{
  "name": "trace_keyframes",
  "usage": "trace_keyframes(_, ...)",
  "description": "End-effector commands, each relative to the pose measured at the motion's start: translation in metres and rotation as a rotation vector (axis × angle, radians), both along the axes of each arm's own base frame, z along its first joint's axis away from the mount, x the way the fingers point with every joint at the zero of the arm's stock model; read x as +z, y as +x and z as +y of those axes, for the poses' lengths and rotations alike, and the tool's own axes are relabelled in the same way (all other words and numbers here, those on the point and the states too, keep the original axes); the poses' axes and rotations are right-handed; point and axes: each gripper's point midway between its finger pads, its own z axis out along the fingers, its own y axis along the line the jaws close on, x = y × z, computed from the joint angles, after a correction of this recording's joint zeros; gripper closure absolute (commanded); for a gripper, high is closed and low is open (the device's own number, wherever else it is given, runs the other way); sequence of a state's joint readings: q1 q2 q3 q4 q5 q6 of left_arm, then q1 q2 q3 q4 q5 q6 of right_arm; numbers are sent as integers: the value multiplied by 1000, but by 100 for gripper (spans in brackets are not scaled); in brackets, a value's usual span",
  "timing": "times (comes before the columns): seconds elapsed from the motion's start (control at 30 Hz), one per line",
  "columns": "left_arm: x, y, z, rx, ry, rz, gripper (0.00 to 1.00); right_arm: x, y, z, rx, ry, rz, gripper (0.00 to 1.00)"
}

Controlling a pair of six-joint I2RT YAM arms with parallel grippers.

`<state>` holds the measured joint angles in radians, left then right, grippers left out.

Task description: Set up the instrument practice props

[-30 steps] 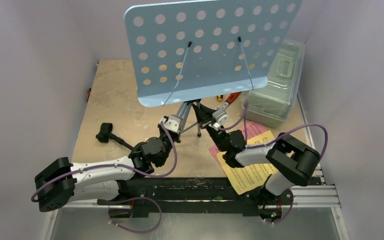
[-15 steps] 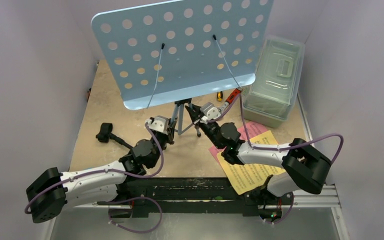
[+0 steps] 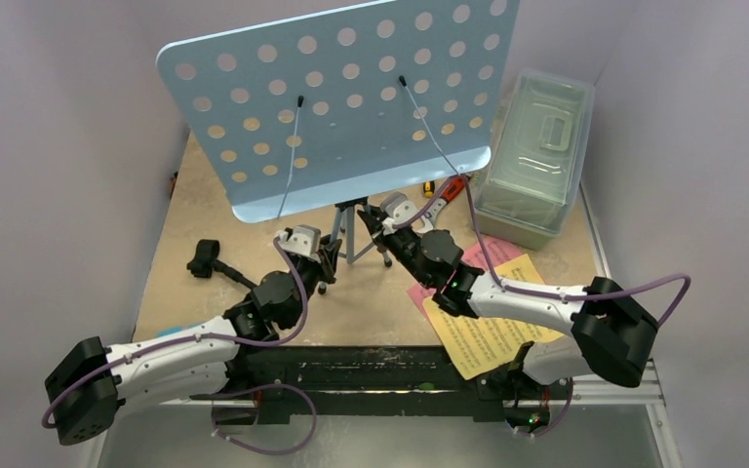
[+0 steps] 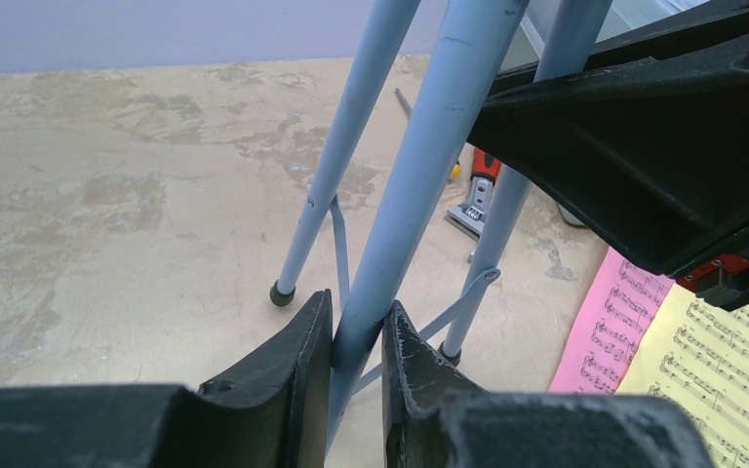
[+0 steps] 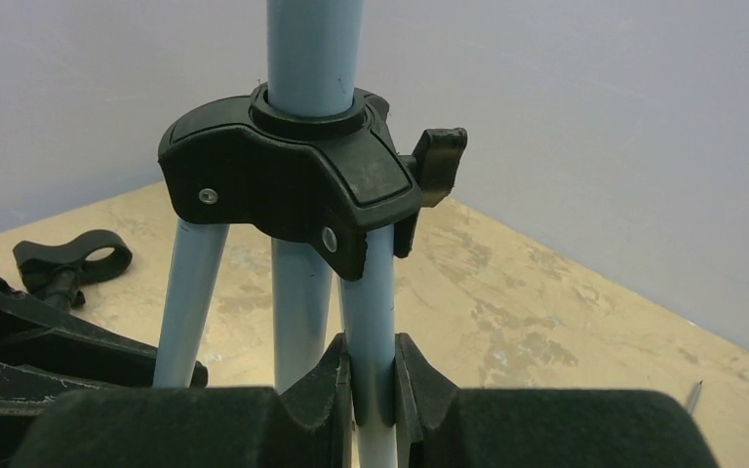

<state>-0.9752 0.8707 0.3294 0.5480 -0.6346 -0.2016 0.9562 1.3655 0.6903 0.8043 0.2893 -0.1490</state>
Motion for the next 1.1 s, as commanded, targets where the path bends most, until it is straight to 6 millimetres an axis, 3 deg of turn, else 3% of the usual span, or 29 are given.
trace_keyframes(0.0,-42,10,69,317,71,115,100,-64,25,-85,-428,-233,168,100)
trace_keyframes(0.17,-43,7,56,246,41,130,100,-55,14,-70,-486,-280,147,100)
trace_keyframes(0.3,-44,8,56,260,33,140,100,-63,21,-77,-592,-266,166,100)
trace_keyframes(0.6,-47,5,95,466,0,162,100,-67,33,-124,-688,-285,134,100)
trace_keyframes(0.7,-45,5,98,478,-9,161,100,-64,31,-135,-727,-300,149,100)
trace_keyframes(0.87,-49,7,83,413,-36,182,100,-57,19,-103,-690,-374,122,100)
trace_keyframes(1.07,-53,4,46,225,-88,236,100,-73,12,-74,-526,-355,148,100)
